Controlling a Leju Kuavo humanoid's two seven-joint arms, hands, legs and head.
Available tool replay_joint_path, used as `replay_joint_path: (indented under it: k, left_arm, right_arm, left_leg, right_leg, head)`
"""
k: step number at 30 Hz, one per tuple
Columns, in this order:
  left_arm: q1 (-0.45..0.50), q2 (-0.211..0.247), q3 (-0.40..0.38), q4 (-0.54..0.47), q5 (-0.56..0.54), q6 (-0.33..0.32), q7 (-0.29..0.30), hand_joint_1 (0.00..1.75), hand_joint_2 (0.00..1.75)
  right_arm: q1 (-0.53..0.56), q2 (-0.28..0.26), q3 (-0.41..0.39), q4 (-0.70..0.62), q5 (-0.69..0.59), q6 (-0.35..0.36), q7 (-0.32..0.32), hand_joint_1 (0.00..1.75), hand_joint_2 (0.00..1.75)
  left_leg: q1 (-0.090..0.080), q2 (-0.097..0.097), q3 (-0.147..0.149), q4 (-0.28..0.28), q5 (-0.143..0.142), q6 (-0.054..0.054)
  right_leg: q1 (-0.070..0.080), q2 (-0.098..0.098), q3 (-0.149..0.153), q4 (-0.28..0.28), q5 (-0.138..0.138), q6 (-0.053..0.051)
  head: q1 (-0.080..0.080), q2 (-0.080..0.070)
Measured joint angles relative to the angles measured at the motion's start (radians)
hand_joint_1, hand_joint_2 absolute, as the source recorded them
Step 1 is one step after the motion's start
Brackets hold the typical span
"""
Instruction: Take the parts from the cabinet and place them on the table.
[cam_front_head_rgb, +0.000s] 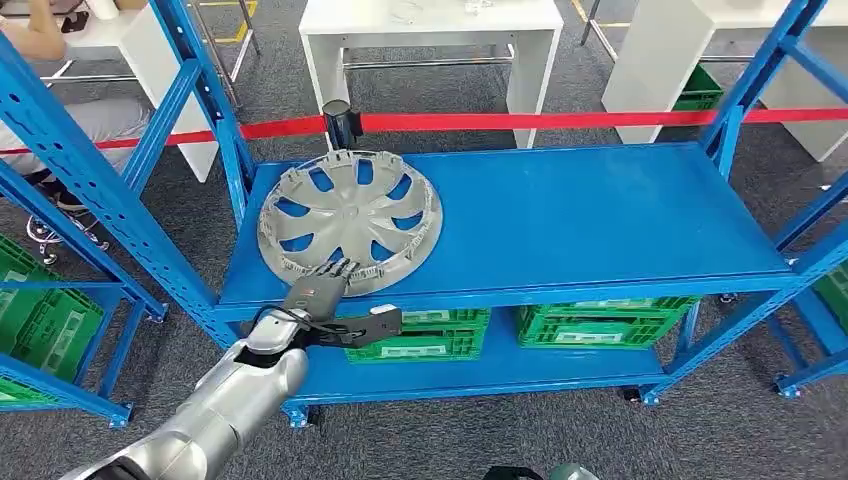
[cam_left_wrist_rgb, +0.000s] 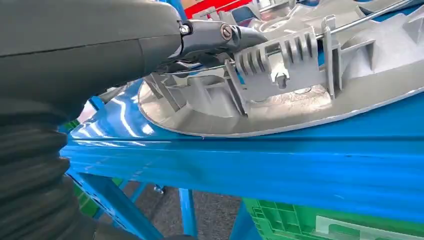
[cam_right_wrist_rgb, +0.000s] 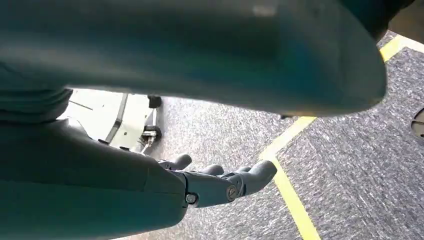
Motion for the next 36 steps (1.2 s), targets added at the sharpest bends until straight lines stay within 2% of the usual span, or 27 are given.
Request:
replay_joint_path:
  k: [8,9,21,22,29,36]
  left_arm:
    - [0.001,0.000,0.000,0.001,0.000,-0.001,0.003,0.00,1.75]
    - [0.001,0.000,0.000,0.001,0.000,-0.001,0.003,0.00,0.00]
    - [0.001,0.000,0.000,0.001,-0.003,-0.006,-0.019,0.00,0.00]
    - [0.001,0.000,0.000,0.001,-0.003,-0.006,-0.021,0.00,1.75]
    - [0.001,0.001,0.000,0.001,-0.004,-0.007,-0.055,0.00,1.75]
    - [0.002,0.000,0.000,0.001,-0.009,-0.003,-0.057,0.00,1.75]
  right_arm:
    - [0.000,0.003,-0.013,0.000,0.003,0.000,0.002,0.00,0.00]
    - [0.000,0.003,-0.013,0.000,0.003,0.000,0.002,0.00,0.00]
    - [0.000,0.004,-0.013,0.000,0.012,0.000,0.000,0.00,0.00]
    - [0.000,0.004,-0.013,0.000,0.012,0.000,0.000,0.00,0.00]
    - [0.000,0.004,-0.014,0.000,0.018,0.000,0.000,0.00,0.00]
    - [0.000,0.005,-0.023,0.000,0.023,0.000,-0.007,0.00,0.00]
  left_leg:
    - [0.000,0.000,0.000,0.000,0.000,0.000]
    - [0.000,0.000,0.000,0.000,0.000,0.000]
    - [0.000,0.000,0.000,0.000,0.000,0.000]
    - [0.000,0.000,0.000,0.000,0.000,0.000]
    - [0.000,-0.002,0.000,0.000,0.000,0.000]
    - [0.000,-0.002,0.000,0.000,0.000,0.000]
  right_leg:
    - [0.000,0.000,0.000,0.000,0.000,0.000]
    - [0.000,0.000,0.000,0.000,0.000,0.000]
    - [0.000,0.000,0.000,0.000,0.000,0.000]
    - [0.000,0.000,0.000,0.000,0.000,0.000]
    - [0.000,-0.001,0.001,0.000,-0.001,0.001]
    - [0.000,-0.001,0.001,-0.001,-0.001,0.001]
  head:
    - [0.000,0.000]
    - [0.000,0.000]
    - [0.000,0.000]
    - [0.000,0.000]
    - [0.000,0.000]
    - [0.000,0.000]
